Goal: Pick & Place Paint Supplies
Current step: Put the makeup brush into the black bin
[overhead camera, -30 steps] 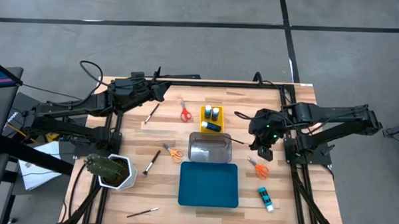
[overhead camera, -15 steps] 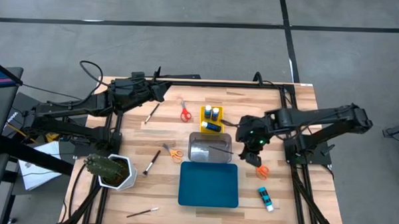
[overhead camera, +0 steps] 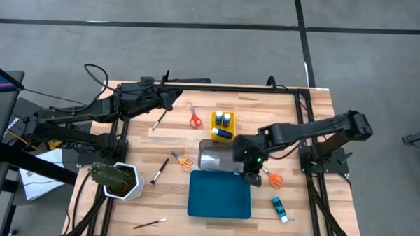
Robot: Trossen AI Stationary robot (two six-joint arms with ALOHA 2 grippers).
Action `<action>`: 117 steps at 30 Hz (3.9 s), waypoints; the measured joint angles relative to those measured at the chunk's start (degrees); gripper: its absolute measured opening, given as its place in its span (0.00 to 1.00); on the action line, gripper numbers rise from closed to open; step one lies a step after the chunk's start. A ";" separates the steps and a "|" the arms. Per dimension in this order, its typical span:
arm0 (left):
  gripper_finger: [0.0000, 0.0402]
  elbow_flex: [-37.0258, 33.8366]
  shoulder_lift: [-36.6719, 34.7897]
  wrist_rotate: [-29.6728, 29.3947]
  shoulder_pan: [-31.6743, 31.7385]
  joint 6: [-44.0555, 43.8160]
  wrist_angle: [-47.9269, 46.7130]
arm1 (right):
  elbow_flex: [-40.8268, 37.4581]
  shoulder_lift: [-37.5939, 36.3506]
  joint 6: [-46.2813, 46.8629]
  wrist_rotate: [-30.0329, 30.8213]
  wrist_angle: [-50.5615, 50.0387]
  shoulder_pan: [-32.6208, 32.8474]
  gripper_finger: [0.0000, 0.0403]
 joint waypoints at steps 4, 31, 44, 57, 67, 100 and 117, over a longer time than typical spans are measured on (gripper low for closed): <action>0.45 0.00 0.00 0.29 0.00 1.73 -0.01 | 0.48 3.59 2.85 -0.38 2.17 2.55 0.03; 0.45 0.00 0.00 2.86 -0.39 2.46 -2.22 | 0.48 11.89 7.33 -3.14 11.60 8.17 0.03; 0.45 0.00 0.00 2.88 -0.42 2.46 -2.81 | 0.46 15.93 8.18 -6.89 16.60 8.98 0.03; 0.45 0.00 0.00 2.90 -0.44 2.46 -3.02 | 0.46 16.02 8.86 -8.98 16.24 9.06 0.03; 0.45 0.00 0.00 2.90 -0.44 2.46 -3.00 | 0.46 15.87 7.79 -8.94 13.14 7.44 0.03; 0.45 0.00 0.00 -3.79 0.21 2.50 -2.98 | 0.44 12.09 -20.19 -8.77 -1.38 -15.62 0.03; 0.45 0.00 0.00 -4.69 1.01 2.50 -2.98 | 0.44 12.26 -23.79 -8.86 -0.35 -18.94 0.03</action>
